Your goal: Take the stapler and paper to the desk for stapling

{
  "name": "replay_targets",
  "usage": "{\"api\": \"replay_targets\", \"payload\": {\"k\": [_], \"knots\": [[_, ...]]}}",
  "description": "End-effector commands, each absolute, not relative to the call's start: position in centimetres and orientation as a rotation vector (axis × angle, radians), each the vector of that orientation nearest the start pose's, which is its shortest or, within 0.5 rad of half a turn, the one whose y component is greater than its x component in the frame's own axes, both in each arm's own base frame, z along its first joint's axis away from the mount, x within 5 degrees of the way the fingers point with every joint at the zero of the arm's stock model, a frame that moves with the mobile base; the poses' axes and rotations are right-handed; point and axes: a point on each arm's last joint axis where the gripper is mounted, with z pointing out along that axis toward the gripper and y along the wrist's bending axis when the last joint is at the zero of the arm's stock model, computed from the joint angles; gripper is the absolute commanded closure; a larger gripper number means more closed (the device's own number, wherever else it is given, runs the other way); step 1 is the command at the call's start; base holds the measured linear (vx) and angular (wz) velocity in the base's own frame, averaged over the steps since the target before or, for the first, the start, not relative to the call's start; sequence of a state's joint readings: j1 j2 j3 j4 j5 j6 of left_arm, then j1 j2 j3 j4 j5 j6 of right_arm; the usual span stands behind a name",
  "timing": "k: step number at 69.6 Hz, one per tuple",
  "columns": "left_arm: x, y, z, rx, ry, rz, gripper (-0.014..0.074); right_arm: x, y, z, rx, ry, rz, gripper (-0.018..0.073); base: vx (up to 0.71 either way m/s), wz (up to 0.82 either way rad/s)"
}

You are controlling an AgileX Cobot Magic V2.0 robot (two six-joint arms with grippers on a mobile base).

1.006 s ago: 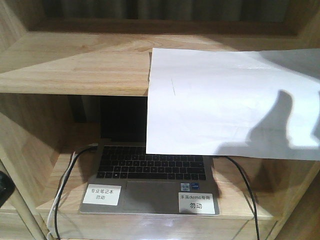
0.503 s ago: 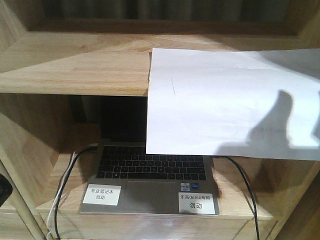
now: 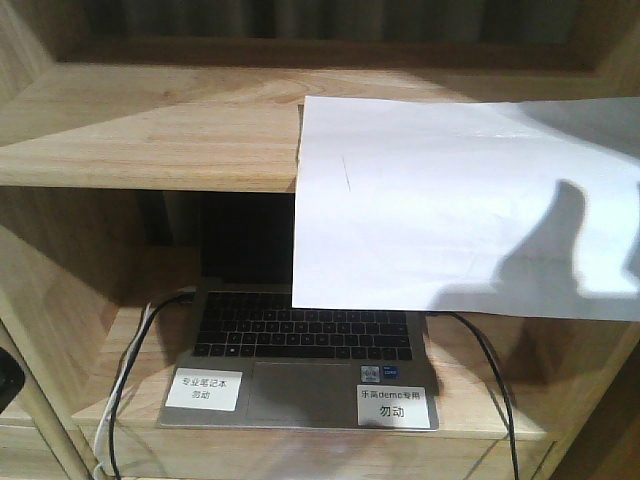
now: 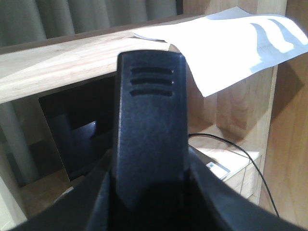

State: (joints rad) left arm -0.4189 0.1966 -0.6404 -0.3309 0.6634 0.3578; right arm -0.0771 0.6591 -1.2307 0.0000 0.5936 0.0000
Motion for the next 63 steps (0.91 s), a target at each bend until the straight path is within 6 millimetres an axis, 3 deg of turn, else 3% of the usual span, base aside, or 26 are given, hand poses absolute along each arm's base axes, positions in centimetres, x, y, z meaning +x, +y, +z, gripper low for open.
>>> {"api": "replay_targets", "payload": {"k": [1,32,42,50,63], "knots": [[1.43,-2.49,37.05,0.507,1.478,-0.440,0.0602,7.53,-0.61,51.62,0.057,1.410,-0.066,0.0171,0.00,0.00],[1.43,-2.49,37.05,0.506,1.478,-0.440,0.0603,7.53,-0.61,51.63,0.057,1.409,-0.067,0.0157,0.00,0.00],[1.43,-2.49,37.05,0.506,1.478,-0.440,0.0603,7.53,-0.61,51.63,0.057,1.409,-0.067,0.0030,0.00,0.00],[1.43,-2.49,37.05,0.506,1.478,-0.440,0.0603,7.53,-0.61,51.63,0.057,1.409,-0.067,-0.0164,0.00,0.00],[1.43,-2.49,37.05,0.506,1.478,-0.440,0.0603,7.52,-0.58,51.69,0.057,1.403,-0.061,-0.0158,0.00,0.00]]}}
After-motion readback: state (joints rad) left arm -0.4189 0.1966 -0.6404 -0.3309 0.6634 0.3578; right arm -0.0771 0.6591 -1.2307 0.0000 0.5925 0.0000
